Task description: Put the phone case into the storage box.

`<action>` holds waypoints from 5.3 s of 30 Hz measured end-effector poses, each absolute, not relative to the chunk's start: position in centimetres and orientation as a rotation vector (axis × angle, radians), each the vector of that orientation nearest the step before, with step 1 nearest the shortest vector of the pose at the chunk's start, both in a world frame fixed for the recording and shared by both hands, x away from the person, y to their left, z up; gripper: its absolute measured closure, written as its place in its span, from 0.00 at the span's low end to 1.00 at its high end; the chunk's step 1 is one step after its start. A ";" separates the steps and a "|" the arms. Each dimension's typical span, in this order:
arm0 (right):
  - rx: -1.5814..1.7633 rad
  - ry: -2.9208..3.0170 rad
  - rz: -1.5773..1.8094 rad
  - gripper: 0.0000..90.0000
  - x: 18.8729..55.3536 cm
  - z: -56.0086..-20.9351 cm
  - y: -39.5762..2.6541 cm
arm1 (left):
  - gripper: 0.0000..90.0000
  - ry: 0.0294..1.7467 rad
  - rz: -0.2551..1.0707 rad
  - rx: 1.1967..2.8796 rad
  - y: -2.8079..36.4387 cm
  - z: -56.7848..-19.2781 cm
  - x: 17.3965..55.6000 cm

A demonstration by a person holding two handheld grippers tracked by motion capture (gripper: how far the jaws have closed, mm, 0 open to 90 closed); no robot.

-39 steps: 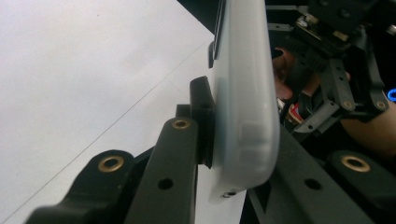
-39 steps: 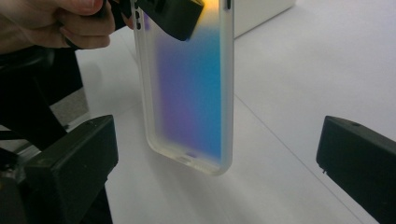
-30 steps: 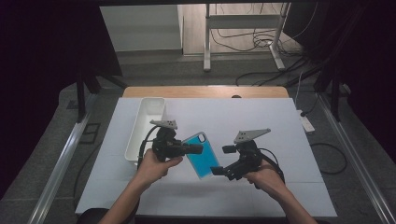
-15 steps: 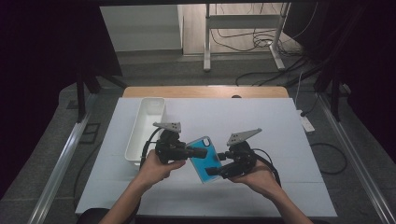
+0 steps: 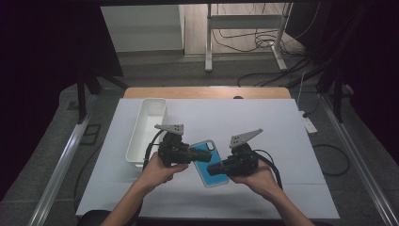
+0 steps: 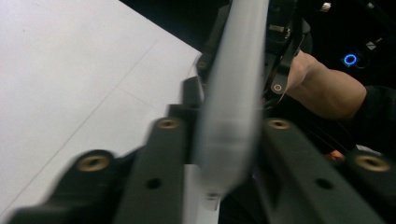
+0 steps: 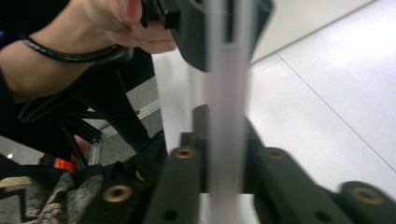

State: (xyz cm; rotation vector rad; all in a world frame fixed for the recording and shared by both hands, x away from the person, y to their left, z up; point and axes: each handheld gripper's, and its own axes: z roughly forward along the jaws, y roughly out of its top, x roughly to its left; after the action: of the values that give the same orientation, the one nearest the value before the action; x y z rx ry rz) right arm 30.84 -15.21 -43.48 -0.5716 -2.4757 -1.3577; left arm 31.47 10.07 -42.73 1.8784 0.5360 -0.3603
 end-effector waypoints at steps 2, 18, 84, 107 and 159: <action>-0.571 -2.476 -1.357 0.95 30.8 -43.4 -15.2 | 0.81 0.538 -0.348 1.881 10.0 -42.7 31.4; -0.686 -2.654 -1.429 0.95 30.2 -42.5 -15.7 | 0.36 0.660 -0.147 1.872 10.4 -42.1 31.3; -0.926 -2.866 -1.451 0.89 28.7 -43.5 -13.9 | 0.98 0.881 0.005 1.886 10.5 -41.8 30.5; -0.872 -2.843 -1.438 0.33 28.4 -43.8 -12.7 | 0.98 0.934 0.080 1.925 9.3 -42.0 30.1; -0.962 -2.911 -1.272 0.00 27.5 -44.1 -19.1 | 0.98 1.049 0.188 1.933 14.8 -40.8 33.0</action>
State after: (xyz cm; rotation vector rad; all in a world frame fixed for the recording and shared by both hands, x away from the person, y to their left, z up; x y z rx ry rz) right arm 27.49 -19.13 -44.07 -0.9615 -2.9110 -1.2716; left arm 33.00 14.75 -40.82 1.9328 1.0490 0.1879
